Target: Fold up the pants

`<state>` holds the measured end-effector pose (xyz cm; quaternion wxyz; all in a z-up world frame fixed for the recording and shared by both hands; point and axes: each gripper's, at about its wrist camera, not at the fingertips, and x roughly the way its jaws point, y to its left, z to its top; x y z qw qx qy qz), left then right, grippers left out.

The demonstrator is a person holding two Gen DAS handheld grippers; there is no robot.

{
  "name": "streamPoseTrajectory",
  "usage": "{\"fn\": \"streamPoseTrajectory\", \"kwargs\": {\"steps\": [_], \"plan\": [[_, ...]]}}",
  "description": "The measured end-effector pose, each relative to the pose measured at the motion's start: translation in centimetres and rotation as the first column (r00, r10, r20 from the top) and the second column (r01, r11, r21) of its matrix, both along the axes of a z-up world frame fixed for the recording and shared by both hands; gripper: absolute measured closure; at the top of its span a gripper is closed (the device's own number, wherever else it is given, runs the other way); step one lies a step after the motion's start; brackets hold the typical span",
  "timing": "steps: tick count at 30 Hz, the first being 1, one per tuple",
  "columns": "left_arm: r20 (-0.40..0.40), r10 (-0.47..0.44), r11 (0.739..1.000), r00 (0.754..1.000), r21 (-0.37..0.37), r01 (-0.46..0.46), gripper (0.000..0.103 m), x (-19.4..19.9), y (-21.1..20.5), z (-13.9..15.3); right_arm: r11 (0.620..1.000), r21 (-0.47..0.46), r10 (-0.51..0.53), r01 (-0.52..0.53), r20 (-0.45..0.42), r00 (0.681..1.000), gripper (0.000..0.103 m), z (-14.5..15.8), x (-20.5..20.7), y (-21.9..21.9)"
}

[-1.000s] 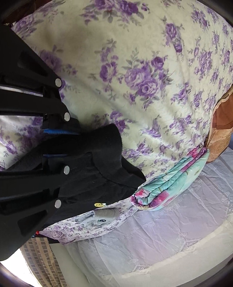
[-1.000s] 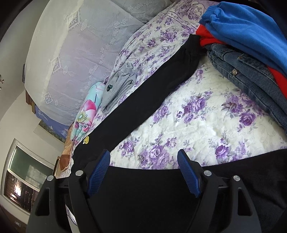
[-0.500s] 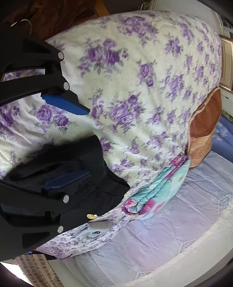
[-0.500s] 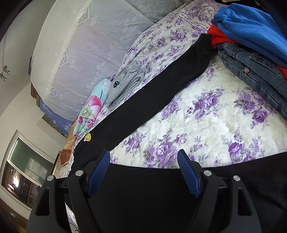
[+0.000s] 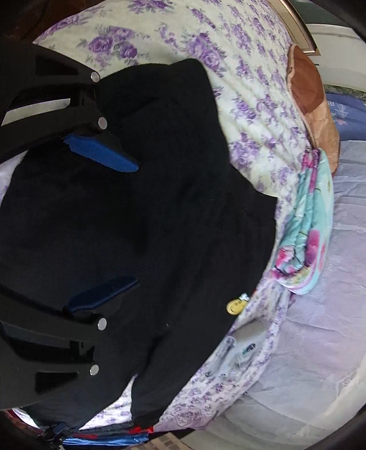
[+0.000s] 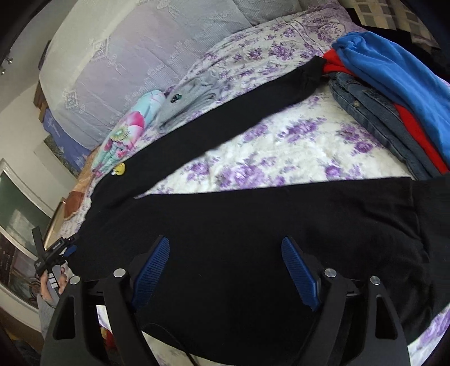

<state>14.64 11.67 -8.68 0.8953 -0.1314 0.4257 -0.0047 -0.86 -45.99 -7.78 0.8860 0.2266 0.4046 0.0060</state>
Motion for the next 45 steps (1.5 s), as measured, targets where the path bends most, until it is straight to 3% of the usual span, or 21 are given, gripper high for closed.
{"fn": "streamPoseTrajectory", "kwargs": {"steps": [3, 5, 7, 8, 9, 11, 13, 16, 19, 27, 34, 39, 45], "plan": [[0.02, -0.021, 0.995, 1.0, 0.096, 0.019, 0.029, 0.0, -0.5, -0.5, 0.999, -0.046, 0.024, -0.024, -0.001, 1.0, 0.023, -0.5, -0.2, -0.4], [0.025, -0.035, 0.991, 0.999, 0.129, 0.031, 0.029, -0.4, -0.5, -0.3, 0.981, -0.191, -0.023, 0.023, 0.001, 1.0, 0.023, 0.4, -0.1, -0.2], [0.033, -0.014, 0.993, 0.999, 0.121, 0.01, 0.025, -0.9, 0.4, 0.1, 0.907, -0.408, -0.108, 0.107, 0.02, 0.994, 0.021, 1.3, -0.3, -0.3], [0.039, 0.003, 0.994, 0.999, 0.108, -0.007, 0.022, -1.1, 1.0, 0.2, 0.871, -0.472, -0.141, 0.134, 0.022, 0.99, 0.019, 1.5, -0.4, -0.6], [0.042, 0.007, 0.996, 0.999, 0.084, -0.01, 0.022, -1.3, 1.5, 0.3, 0.862, -0.484, -0.162, 0.153, 0.024, 0.986, 0.019, 1.6, -0.5, -1.2], [0.046, 0.014, 1.0, 0.999, 0.023, -0.015, 0.022, -1.5, 2.3, 0.6, 0.893, -0.412, -0.177, 0.181, 0.05, 0.983, 0.018, 2.0, -0.9, -2.5], [0.054, 0.03, 0.999, 0.998, 0.01, -0.031, 0.021, -1.6, 2.4, 1.2, 0.921, -0.339, -0.172, 0.192, 0.09, 0.981, 0.018, 2.5, -1.2, -3.1], [0.086, 0.041, 0.997, 0.995, 0.057, -0.046, 0.013, -1.7, 1.7, 2.3, 0.945, -0.285, -0.126, 0.162, 0.142, 0.982, 0.018, 3.3, -0.6, -2.5], [0.121, 0.053, 0.992, 0.991, 0.107, -0.066, 0.011, -1.5, 0.8, 3.3, 0.961, -0.259, -0.061, 0.099, 0.152, 0.986, 0.018, 3.9, 1.1, -1.0], [0.162, 0.049, 0.985, 0.986, 0.154, -0.074, 0.008, -0.2, -0.3, 4.8, 0.951, -0.309, 0.091, -0.032, 0.178, 0.98, 0.012, 6.5, 4.9, 4.6], [0.172, 0.031, 0.977, 0.985, 0.202, -0.066, 0.006, 2.3, -1.4, 5.3, 0.937, -0.335, 0.159, -0.096, 0.164, 0.974, 0.011, 7.3, 8.3, 5.7], [0.171, 0.011, 0.975, 0.985, 0.217, -0.049, 0.005, 4.6, -1.4, 5.8, 0.95, -0.293, 0.15, -0.105, 0.138, 0.979, 0.011, 6.9, 10.3, 4.7], [0.138, -0.014, 0.983, 0.99, 0.183, -0.012, 0.005, 8.7, 0.2, 6.9, 0.967, -0.206, 0.184, -0.15, 0.159, 0.97, 0.011, 6.5, 12.2, 4.2]]}}
